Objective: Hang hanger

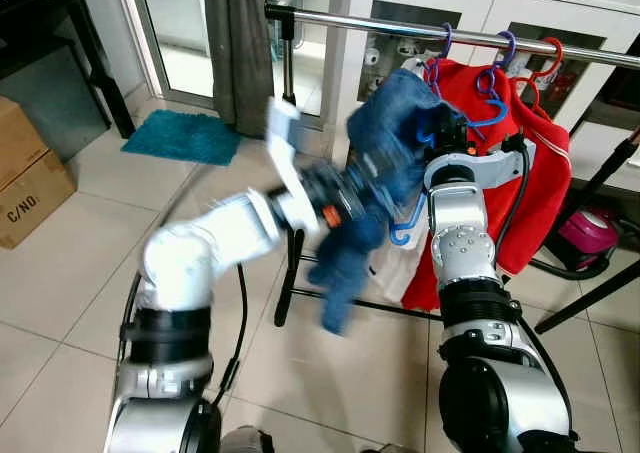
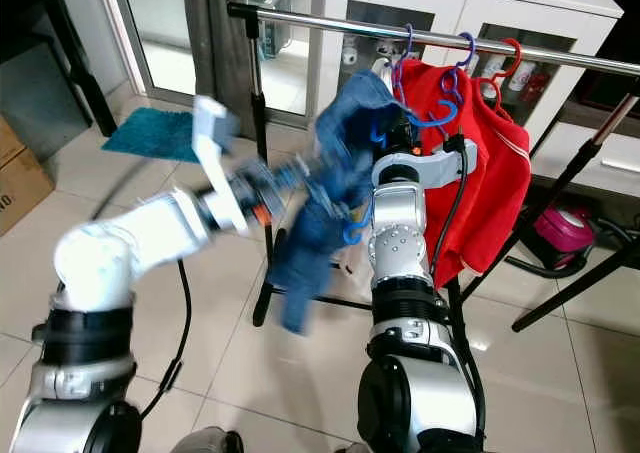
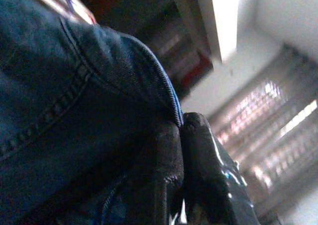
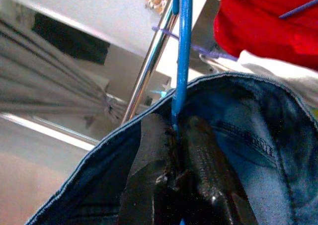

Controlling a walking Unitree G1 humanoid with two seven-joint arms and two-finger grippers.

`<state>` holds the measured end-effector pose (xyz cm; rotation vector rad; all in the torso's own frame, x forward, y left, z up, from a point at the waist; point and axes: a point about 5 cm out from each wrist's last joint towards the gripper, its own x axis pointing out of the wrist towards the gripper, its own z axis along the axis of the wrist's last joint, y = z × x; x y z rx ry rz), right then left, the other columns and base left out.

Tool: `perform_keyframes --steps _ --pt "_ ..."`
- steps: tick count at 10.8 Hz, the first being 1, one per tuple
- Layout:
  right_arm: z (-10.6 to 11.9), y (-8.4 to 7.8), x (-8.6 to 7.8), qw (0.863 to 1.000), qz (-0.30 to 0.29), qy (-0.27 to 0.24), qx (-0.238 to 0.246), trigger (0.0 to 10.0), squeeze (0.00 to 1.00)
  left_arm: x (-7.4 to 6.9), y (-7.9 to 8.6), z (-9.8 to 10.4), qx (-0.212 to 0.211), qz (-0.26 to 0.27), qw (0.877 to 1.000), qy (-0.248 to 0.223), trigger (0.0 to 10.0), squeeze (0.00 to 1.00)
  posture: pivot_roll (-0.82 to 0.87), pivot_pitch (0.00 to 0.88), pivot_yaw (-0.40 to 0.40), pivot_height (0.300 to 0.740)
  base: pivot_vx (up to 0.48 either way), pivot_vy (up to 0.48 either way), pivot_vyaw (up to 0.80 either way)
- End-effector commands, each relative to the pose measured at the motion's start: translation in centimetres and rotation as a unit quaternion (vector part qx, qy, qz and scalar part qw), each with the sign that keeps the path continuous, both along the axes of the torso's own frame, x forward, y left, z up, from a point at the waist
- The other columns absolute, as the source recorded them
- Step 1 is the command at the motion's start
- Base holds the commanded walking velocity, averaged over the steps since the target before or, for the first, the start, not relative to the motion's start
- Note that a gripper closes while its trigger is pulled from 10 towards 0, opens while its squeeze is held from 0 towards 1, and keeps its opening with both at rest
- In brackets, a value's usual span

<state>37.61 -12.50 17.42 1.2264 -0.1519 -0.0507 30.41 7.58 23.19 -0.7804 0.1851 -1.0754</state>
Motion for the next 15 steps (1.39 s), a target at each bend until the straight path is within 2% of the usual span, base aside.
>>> perform_keyframes --steps 1,2,3,4,5,6,7,8,9,11,12,13,14,15 --pt "1.0 4.6 -0.1 0.998 0.062 -0.008 0.007 10.0 0.00 0.4 0.6 1.4 -0.022 0.019 0.999 -0.020 0.0 0.00 0.06 0.028 -0.031 0.740 0.000 0.000 0.00" --pt "0.4 5.0 -0.4 0.996 0.089 -0.003 -0.030 10.0 0.00 1.1 2.0 1.9 -0.026 0.051 0.998 -0.024 0.0 0.00 0.06 0.017 -0.034 0.740 0.000 0.000 0.00" --pt "-0.6 5.2 -1.1 0.989 0.119 0.001 -0.092 10.0 0.00 1.9 4.4 2.6 -0.025 0.099 0.994 -0.034 0.0 0.00 0.06 0.013 -0.034 0.740 0.000 0.000 0.00" --pt "-1.6 4.2 -1.7 0.988 0.119 0.016 -0.098 10.0 0.00 2.3 6.6 3.3 -0.025 0.135 0.990 -0.035 0.0 0.00 0.06 0.013 -0.034 0.740 0.000 0.000 0.00" --pt "-1.5 3.9 -1.8 0.989 0.113 0.015 -0.090 10.0 0.00 2.1 6.7 2.9 0.008 0.130 0.991 -0.040 0.0 0.00 0.06 0.010 -0.032 0.740 0.000 0.000 0.00" --pt "-0.4 3.2 -1.6 0.994 0.095 0.005 -0.058 10.0 0.00 0.8 6.1 0.5 0.115 0.081 0.988 -0.056 0.0 0.00 0.06 0.009 -0.028 0.740 0.000 0.000 0.00" --pt "0.8 2.5 -1.3 0.997 0.078 -0.006 -0.023 10.0 0.00 -0.1 5.8 -2.0 0.190 0.042 0.978 -0.070 0.0 0.00 0.05 0.012 -0.023 0.740 0.000 0.000 0.00" --pt "1.9 1.8 -0.8 0.998 0.062 -0.014 0.017 10.0 0.00 -0.9 5.5 -4.2 0.250 0.007 0.963 -0.095 0.0 0.00 0.05 0.017 -0.020 0.740 0.000 0.000 0.00" --pt "2.8 1.6 -0.3 0.998 0.055 -0.024 0.031 10.0 0.00 -1.4 4.8 -5.6 0.260 -0.015 0.959 -0.108 0.0 0.00 0.05 0.020 -0.022 0.740 0.000 0.000 0.00" --pt "3.2 1.7 0.7 0.996 0.036 -0.016 0.078 10.0 0.00 -2.8 2.1 -7.5 0.298 -0.098 0.936 -0.158 0.0 0.00 0.06 0.034 -0.030 0.740 0.000 0.000 0.00" --pt "3.0 2.0 1.1 0.995 0.032 -0.004 0.092 10.0 0.00 -3.2 0.6 -8.0 0.291 -0.119 0.933 -0.174 0.0 0.00 0.06 0.043 -0.028 0.740 0.000 0.000 0.00" --pt "2.8 2.2 1.3 0.994 0.026 0.004 0.103 10.0 0.00 -3.3 -0.3 -7.9 0.280 -0.124 0.933 -0.187 0.0 0.00 0.06 0.048 -0.028 0.740 0.000 0.000 0.00" --pt "2.3 2.4 1.4 0.994 0.020 0.012 0.103 10.0 0.00 -3.3 -1.7 -6.9 0.237 -0.123 0.943 -0.200 0.0 0.00 0.06 0.054 -0.025 0.740 0.000 0.000 0.00" --pt "1.7 2.6 1.3 0.996 0.018 0.023 0.087 10.0 0.00 -3.2 -2.3 -5.6 0.195 -0.110 0.953 -0.203 0.0 0.00 0.05 0.055 -0.021 0.740 0.000 0.000 0.00"
